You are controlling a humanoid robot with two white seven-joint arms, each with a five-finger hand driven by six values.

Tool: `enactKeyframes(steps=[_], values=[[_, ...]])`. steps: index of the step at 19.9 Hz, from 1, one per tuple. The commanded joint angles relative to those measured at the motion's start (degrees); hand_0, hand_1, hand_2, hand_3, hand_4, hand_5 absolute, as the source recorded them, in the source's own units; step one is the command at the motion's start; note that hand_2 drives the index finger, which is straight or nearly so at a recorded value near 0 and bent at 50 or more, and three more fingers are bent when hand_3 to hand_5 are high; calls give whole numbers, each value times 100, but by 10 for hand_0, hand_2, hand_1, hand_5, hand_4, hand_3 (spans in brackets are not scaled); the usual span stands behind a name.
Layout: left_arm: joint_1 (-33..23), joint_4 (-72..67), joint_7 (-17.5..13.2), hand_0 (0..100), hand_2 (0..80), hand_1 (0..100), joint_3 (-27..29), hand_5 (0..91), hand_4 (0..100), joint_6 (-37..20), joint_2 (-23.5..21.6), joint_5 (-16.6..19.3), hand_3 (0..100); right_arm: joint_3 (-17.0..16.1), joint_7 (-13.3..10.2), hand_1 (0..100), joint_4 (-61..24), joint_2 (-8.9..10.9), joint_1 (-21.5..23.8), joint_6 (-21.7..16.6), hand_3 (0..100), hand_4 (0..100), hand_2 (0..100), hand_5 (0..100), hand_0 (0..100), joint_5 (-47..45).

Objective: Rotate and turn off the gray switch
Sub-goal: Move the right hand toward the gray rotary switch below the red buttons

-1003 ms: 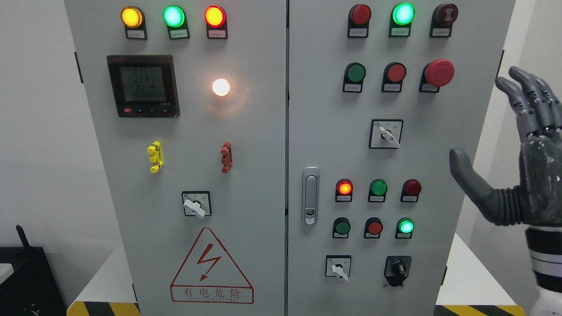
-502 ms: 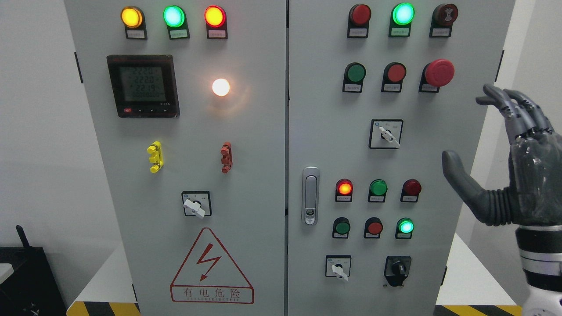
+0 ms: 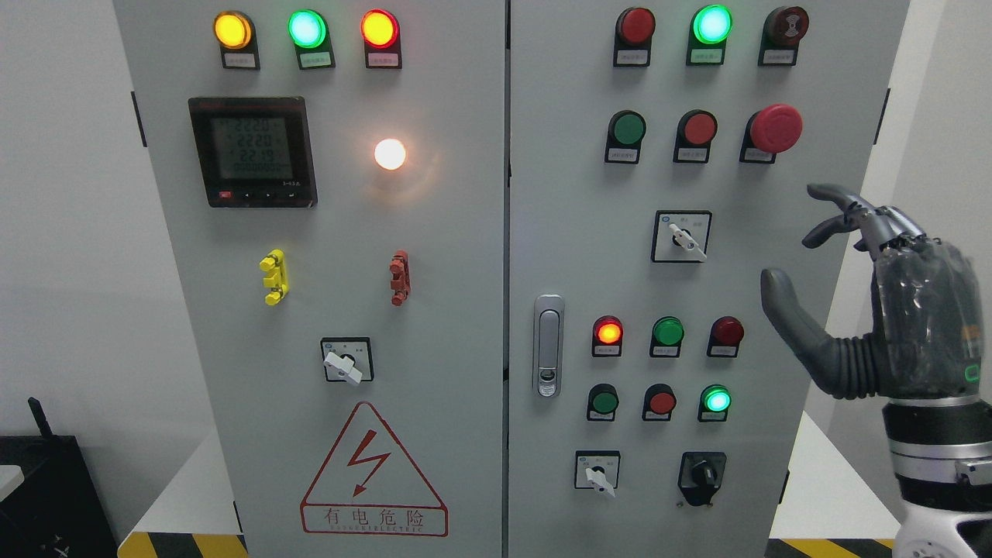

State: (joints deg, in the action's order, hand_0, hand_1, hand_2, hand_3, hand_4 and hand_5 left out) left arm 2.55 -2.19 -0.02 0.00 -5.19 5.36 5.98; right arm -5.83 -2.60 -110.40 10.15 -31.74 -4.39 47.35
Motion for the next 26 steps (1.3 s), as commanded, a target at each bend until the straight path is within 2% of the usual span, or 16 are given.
enactKeyframes(steps=[1,3,6,10,18,26], values=[[0,-1,2,120,0,389,185,0,0,0,0,0,0,197,-12,273,141,-180,-17,219,730,783,359,992,233,2],[0,-1,2,120,0,389,185,0,0,0,0,0,0,214,-12,281,141,-189,-17,245,735,785,381,994,191,2],[0,-1,2,120,0,389,185,0,0,0,0,0,0,337,-12,287,141,-365,-43,377,743,790,419,995,116,2],[0,8,2,120,0,389,185,0,0,0,0,0,0,442,-3,294,141,-391,-69,517,749,803,423,997,65,11],[0,-1,2,120,0,389,185,0,0,0,0,0,0,601,-21,329,150,-602,-131,597,837,836,405,997,46,3],[0,0,2,120,0,389,185,0,0,0,0,0,0,697,-56,383,229,-752,-254,764,907,869,461,1000,40,29]])
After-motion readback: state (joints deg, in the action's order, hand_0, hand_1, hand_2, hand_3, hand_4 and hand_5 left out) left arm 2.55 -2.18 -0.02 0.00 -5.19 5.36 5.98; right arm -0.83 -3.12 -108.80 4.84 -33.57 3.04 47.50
